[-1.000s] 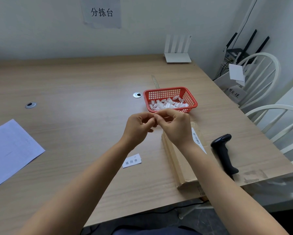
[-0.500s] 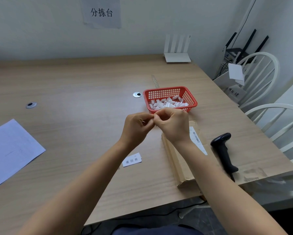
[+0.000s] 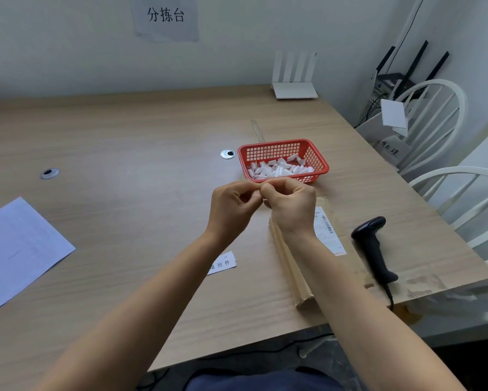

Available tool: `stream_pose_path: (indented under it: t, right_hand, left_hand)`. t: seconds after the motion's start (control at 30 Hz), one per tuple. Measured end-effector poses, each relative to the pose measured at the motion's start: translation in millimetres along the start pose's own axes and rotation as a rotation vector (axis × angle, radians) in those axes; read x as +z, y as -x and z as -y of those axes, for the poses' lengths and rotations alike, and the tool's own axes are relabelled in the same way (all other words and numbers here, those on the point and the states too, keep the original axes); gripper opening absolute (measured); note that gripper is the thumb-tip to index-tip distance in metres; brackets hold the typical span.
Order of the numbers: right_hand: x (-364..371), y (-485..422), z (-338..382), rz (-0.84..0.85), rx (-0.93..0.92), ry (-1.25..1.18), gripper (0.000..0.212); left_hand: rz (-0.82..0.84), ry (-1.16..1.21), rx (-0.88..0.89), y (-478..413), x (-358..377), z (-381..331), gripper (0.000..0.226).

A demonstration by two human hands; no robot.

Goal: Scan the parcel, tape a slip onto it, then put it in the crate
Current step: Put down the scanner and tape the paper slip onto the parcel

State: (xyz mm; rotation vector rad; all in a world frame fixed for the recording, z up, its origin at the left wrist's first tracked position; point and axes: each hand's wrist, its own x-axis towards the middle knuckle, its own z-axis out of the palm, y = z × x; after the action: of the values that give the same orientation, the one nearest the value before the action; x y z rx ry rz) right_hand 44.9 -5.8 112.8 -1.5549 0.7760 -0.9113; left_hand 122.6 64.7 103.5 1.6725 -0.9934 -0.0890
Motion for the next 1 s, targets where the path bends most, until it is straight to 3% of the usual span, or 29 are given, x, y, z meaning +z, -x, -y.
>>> stream_pose_path:
  t: [0.2, 0.43, 0.6, 0.77, 1.0]
  right_hand:
    - [-3, 0, 4, 0.004, 0.089, -0.125, 0.010]
    - [-22, -11, 6, 0.145, 0.002, -0.115, 0.017]
    - [-38, -23, 6, 0.232, -0.279, 0.116, 0.011]
    - [-54, -41, 4, 0.218, -0.559, 0.396, 0.009]
    - [-68, -68, -4, 0.196, -0.724, 0.557, 0.013]
  left_hand:
    - [0.013, 0.033, -0.010, -3, 3, -2, 0.014]
    - [0.083, 0.204, -0.136, -11, 4, -4, 0.016]
    - [0.109, 0.368, -0.250, -18, 12, -10, 0.020]
    - [0.111, 0.343, -0.274, -27, 26, -14, 0.017]
    - [-0.008, 0.264, -0.260, -36, 59, -17, 0.013]
